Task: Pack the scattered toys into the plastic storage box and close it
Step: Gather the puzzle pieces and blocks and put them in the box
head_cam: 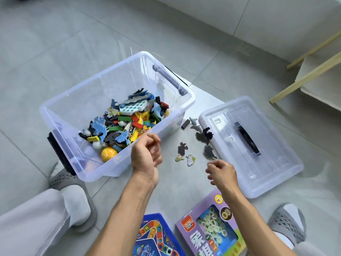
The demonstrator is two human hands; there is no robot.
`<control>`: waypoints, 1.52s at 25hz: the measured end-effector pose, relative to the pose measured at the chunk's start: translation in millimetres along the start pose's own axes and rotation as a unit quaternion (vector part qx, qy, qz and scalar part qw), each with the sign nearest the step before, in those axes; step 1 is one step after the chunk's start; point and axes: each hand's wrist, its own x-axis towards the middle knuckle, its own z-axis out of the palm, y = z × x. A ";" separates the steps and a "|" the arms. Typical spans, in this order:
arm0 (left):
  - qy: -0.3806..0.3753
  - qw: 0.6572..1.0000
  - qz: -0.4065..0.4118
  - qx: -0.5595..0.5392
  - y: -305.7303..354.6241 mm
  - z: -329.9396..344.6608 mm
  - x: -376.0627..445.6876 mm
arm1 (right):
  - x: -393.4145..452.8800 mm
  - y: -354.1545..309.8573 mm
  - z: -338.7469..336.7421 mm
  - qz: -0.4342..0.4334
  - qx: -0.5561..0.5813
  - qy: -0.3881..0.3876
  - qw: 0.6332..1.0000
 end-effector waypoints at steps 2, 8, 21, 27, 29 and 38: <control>0.111 0.975 0.141 0.128 44.0 4.3 25.1 | 14.5 18.8 -2.4 0.019 -0.021 -0.013 1.000; 0.117 0.792 0.293 0.522 35.9 -1.3 68.6 | 26.4 40.9 0.2 0.002 -0.108 -0.003 0.994; -0.122 0.669 0.201 0.706 -172.1 -10.2 107.3 | 71.5 84.4 31.7 -0.111 -0.389 0.096 0.910; -0.104 0.722 0.181 0.659 -175.3 -10.2 107.2 | 52.6 88.3 42.0 -0.115 -0.467 0.070 0.874; -0.085 0.720 0.204 0.657 -173.5 -8.2 104.6 | 43.1 92.0 43.3 -0.140 -0.475 0.075 0.866; -0.139 0.724 0.150 0.659 -168.7 -3.9 127.1 | 45.1 86.5 38.9 -0.128 -0.273 -0.063 0.951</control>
